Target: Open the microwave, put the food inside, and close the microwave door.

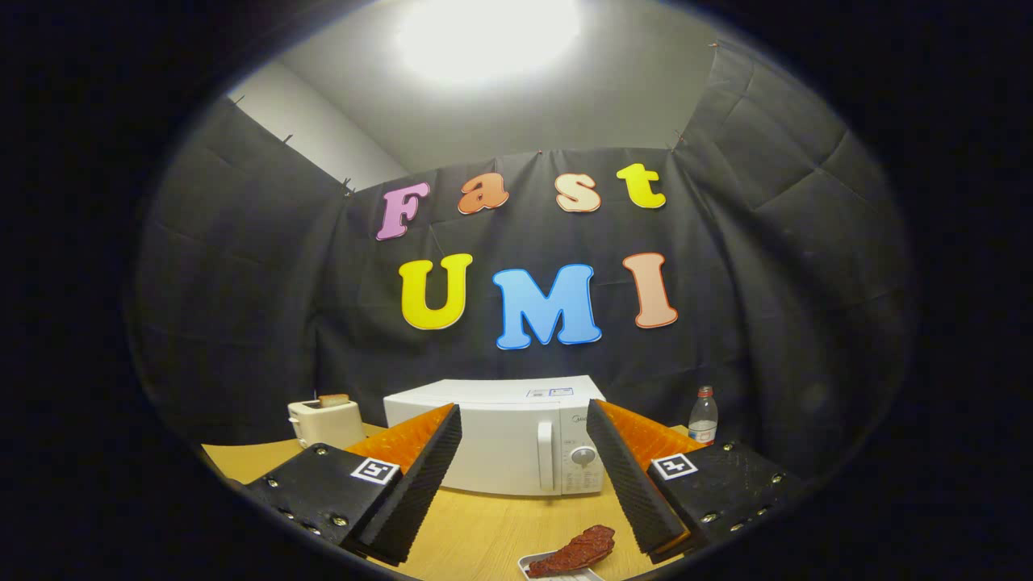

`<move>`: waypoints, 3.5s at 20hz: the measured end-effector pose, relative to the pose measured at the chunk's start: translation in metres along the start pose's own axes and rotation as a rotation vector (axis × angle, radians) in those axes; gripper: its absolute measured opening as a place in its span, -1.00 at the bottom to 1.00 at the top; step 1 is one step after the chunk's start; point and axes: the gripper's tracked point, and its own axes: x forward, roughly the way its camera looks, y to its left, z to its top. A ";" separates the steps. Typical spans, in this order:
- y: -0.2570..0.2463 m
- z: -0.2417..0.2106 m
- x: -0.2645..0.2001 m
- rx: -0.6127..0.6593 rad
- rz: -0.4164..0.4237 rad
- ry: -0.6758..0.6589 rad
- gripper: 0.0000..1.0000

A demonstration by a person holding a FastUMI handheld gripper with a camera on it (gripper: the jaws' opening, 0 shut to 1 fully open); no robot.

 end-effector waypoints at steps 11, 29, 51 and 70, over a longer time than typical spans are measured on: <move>0.001 -0.114 0.119 0.005 -0.082 0.164 0.95; -0.024 -0.201 0.194 -0.002 -0.159 0.297 -0.48; 0.079 -0.176 0.037 0.042 0.086 0.323 -0.72; 0.269 -0.165 -0.043 -0.159 0.054 0.225 -0.73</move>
